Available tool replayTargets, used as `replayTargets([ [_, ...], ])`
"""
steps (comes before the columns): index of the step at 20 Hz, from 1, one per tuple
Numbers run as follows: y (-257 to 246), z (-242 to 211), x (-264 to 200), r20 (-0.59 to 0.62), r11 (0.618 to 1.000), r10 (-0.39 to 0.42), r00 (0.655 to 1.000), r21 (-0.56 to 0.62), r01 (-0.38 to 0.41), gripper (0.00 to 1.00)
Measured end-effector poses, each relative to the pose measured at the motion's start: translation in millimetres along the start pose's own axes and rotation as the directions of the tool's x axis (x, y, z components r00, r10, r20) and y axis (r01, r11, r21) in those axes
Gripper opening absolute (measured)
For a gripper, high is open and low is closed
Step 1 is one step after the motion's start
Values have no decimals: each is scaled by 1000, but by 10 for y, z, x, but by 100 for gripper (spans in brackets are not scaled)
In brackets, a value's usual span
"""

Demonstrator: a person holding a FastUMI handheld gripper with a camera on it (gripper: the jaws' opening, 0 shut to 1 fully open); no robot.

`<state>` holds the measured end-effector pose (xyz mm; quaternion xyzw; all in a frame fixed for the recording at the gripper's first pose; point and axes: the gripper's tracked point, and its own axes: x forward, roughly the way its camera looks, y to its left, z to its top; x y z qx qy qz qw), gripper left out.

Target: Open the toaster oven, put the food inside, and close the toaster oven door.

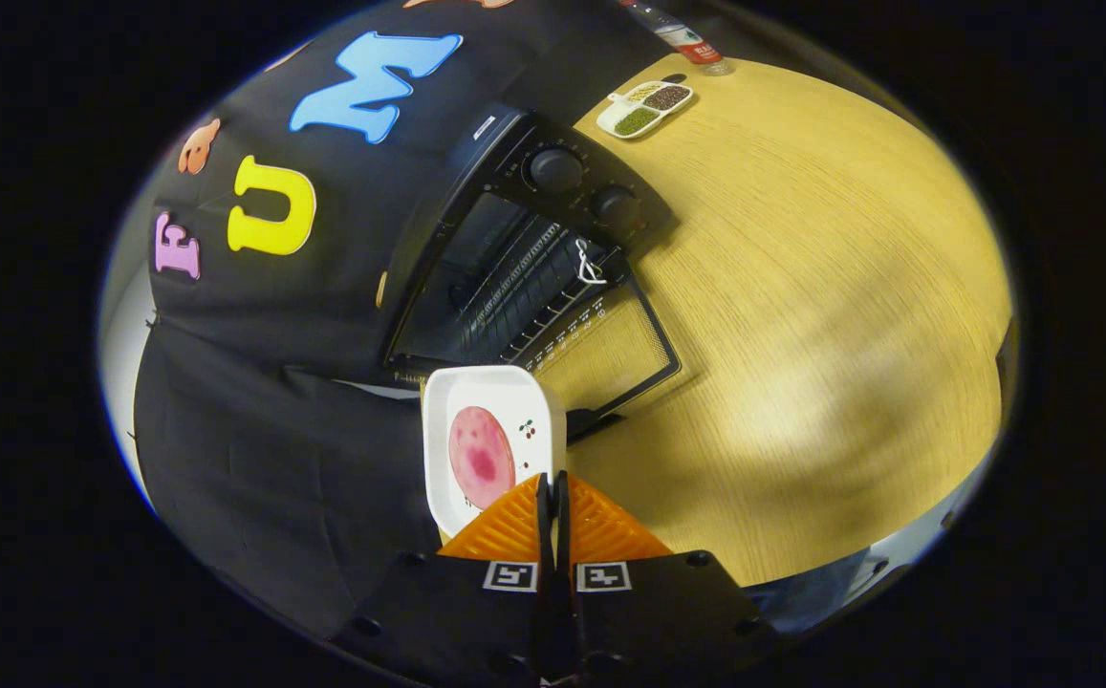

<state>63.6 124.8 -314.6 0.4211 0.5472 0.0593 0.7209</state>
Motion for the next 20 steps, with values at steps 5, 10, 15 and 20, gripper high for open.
replayTargets([
  [5, 122, 18, 282, 123, 995, -39, 992, 91, 28, 1],
  [10, 200, 185, 487, 234, 983, -63, 970, 181, 21, 1],
  [15, 233, 378, 711, 310, 956, -95, 946, 293, 1, 1],
  [20, 291, 489, 997, 343, 904, -125, 931, 426, -35, 1],
])
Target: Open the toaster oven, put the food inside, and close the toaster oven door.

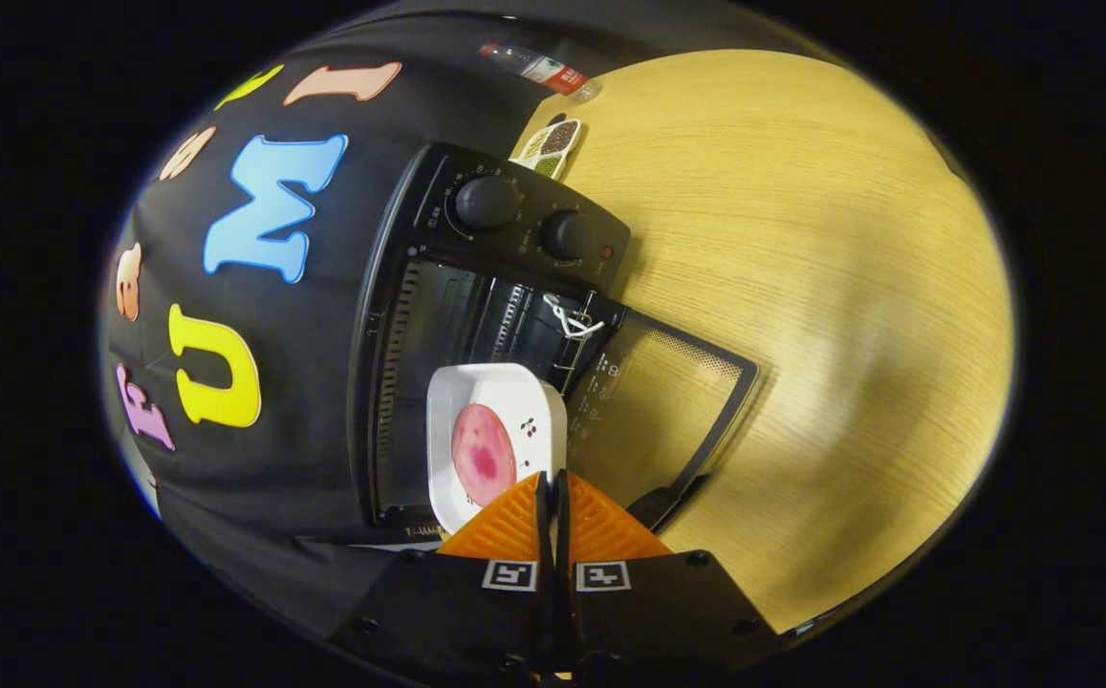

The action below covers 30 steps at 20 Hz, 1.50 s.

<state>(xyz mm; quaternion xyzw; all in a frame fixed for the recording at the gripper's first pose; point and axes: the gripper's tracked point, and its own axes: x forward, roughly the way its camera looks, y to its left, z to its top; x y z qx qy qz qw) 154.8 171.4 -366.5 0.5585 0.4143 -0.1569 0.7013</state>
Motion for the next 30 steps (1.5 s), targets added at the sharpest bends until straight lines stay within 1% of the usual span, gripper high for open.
replayTargets([
  [3, 129, 3, 181, 36, 993, 19, 999, 120, -23, 1],
  [5, 200, 28, 301, 61, 986, 21, 998, 165, -31, 1],
  [8, 358, 77, 451, 102, 965, 50, 994, 251, -74, 1],
  [15, 334, 143, 671, 149, 964, -6, 989, 264, -34, 1],
  [17, 351, 136, 703, 146, 966, 4, 989, 256, -41, 2],
  [18, 400, 141, 714, 149, 964, 29, 988, 256, -67, 2],
  [19, 450, 151, 721, 147, 963, 57, 987, 252, -94, 7],
  [20, 502, 173, 743, 146, 965, 84, 986, 236, -117, 19],
  [22, 617, 168, 629, 148, 972, 129, 980, 178, -155, 42],
  [25, 695, 67, 486, 111, 985, 170, 979, -5, -170, 98],
  [27, 709, -22, 364, 87, 975, 190, 978, -138, -177, 98],
  [30, 599, -139, 203, 54, 935, 192, 980, -315, -165, 98],
])
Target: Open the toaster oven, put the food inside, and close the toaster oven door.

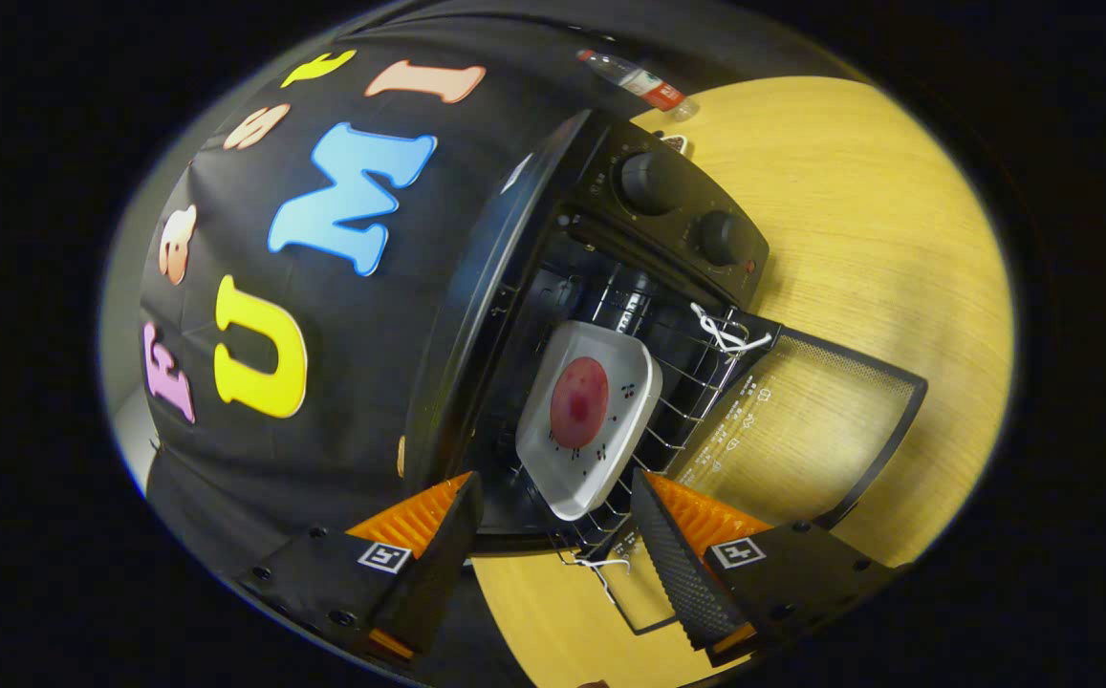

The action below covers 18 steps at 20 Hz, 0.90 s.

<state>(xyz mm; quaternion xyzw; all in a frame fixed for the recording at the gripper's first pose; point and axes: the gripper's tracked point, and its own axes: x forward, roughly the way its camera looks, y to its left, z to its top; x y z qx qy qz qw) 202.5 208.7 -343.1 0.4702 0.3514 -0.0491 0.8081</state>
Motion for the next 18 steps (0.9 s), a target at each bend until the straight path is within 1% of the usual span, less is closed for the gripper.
replayTargets([
  [1, -29, -54, -56, -13, 998, -1, 1000, -66, 0, 98],
  [3, -76, -169, -153, -54, 981, 3, 999, -193, -14, 98],
  [6, -232, -315, -315, -114, 936, -17, 993, -350, -24, 98],
  [9, -395, -457, -483, -166, 865, -48, 985, -500, -42, 98],
  [11, -509, -523, -559, -182, 819, -70, 981, -572, -48, 98],
  [16, -902, -717, -636, -223, 721, -159, 962, -692, -41, 98],
  [18, -1007, -753, -706, -223, 678, -208, 952, -735, -24, 98],
])
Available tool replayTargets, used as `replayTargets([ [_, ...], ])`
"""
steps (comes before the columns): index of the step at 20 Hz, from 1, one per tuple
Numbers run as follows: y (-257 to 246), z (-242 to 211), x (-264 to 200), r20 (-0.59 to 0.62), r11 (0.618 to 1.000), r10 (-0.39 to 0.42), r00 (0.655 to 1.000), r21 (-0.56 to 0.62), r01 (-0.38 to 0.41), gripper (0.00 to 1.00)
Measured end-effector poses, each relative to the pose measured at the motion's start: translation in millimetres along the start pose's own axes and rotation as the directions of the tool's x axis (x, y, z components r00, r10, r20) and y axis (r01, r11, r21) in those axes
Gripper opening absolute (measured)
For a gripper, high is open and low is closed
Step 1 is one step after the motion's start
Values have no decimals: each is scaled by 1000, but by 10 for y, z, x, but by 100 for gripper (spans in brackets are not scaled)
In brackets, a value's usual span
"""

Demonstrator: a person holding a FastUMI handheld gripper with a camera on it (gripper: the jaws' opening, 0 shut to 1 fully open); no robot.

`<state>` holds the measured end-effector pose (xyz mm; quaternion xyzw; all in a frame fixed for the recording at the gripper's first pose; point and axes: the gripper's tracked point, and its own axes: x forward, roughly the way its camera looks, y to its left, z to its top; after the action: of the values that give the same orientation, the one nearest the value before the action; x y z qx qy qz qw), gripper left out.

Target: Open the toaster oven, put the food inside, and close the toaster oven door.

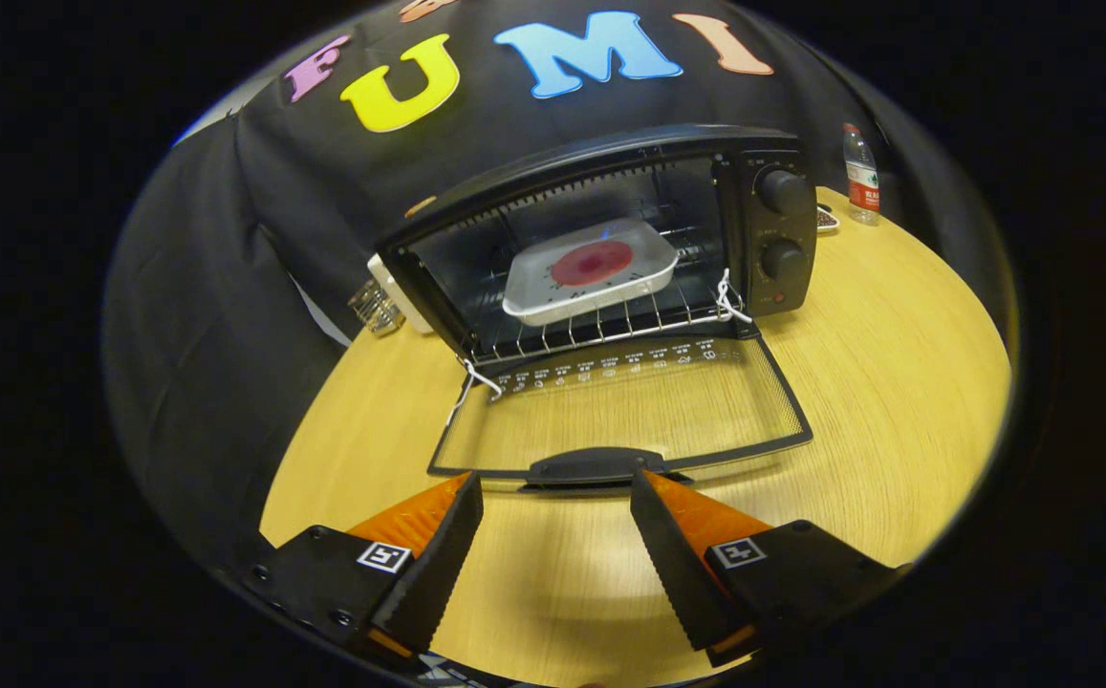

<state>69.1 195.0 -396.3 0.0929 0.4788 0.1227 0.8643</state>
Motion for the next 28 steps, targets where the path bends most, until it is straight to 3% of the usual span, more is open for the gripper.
replayTargets([
  [6, -307, -130, 139, -55, 989, -130, 990, -75, 126, 97],
  [11, -338, -169, 148, -46, 973, -173, 984, -162, 163, 95],
  [14, -354, -330, 186, -102, 967, -190, 976, -194, 167, 96],
  [19, -369, -200, 287, -76, 969, -238, 968, -86, 232, 95],
  [28, -334, -142, 228, -81, 966, -248, 965, -99, 240, 95],
])
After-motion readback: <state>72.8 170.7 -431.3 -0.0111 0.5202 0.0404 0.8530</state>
